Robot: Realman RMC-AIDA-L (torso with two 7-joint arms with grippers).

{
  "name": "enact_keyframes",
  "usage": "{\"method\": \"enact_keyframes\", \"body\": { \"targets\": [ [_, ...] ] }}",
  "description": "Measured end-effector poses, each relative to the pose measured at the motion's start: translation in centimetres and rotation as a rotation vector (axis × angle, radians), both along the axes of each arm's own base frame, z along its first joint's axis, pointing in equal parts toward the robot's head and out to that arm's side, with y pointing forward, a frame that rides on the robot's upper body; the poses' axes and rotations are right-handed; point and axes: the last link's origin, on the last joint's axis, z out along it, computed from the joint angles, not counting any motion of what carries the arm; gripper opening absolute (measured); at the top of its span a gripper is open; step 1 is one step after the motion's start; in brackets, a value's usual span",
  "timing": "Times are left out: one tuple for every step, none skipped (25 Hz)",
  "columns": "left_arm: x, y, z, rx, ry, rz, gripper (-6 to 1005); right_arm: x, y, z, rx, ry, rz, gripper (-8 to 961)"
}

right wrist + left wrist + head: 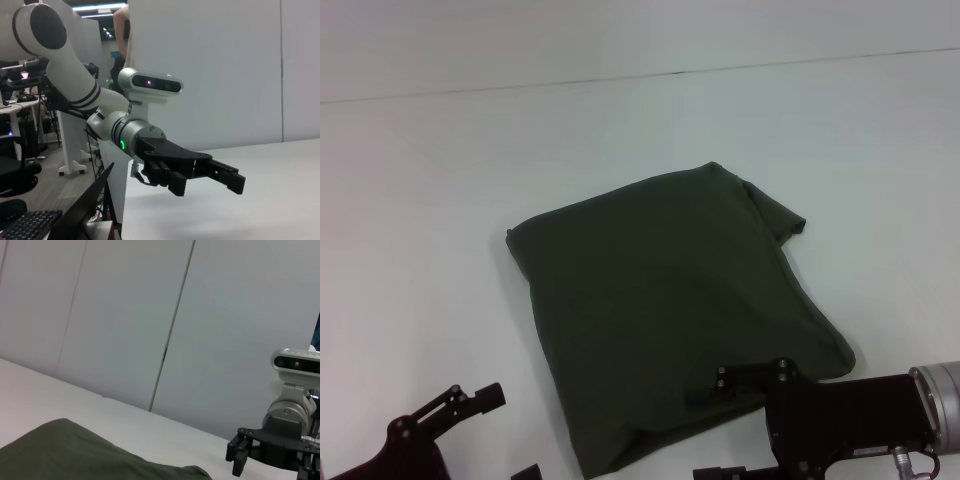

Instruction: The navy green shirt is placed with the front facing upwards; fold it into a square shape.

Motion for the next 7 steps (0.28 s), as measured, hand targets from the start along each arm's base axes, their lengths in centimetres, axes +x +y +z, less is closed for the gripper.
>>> {"method": "enact_keyframes", "body": {
  "targets": [
    [-0.02, -0.04, -0.02, -0.003, 0.002, 0.000, 933, 0.00, -0.01, -0.01, -0.001, 0.001, -0.001, 711],
    [-0.03, -0.05, -0.03, -0.005, 0.003, -0.001, 933, -0.01, -0.01, -0.02, -0.001, 0.001, -0.001, 711],
    [-0.04, -0.08, -0.04, -0.006, 0.004, -0.001, 933, -0.01, -0.01, -0.02, -0.001, 0.001, -0.001, 711],
    [-0.04, -0.09, -0.05, -0.007, 0.004, -0.001, 933, -0.01, -0.01, -0.02, -0.001, 0.001, -0.001, 711],
    [-0.05, -0.10, -0.05, -0.007, 0.004, -0.001, 933, 0.00, -0.02, -0.03, -0.001, 0.001, -0.001, 711],
    [-0.05, -0.11, -0.05, -0.008, 0.004, 0.000, 933, 0.00, -0.02, -0.03, -0.001, 0.002, -0.001, 711],
    [-0.06, -0.12, -0.05, -0.008, 0.004, 0.000, 933, 0.00, -0.04, -0.04, -0.002, 0.002, -0.002, 711]
  ]
}}
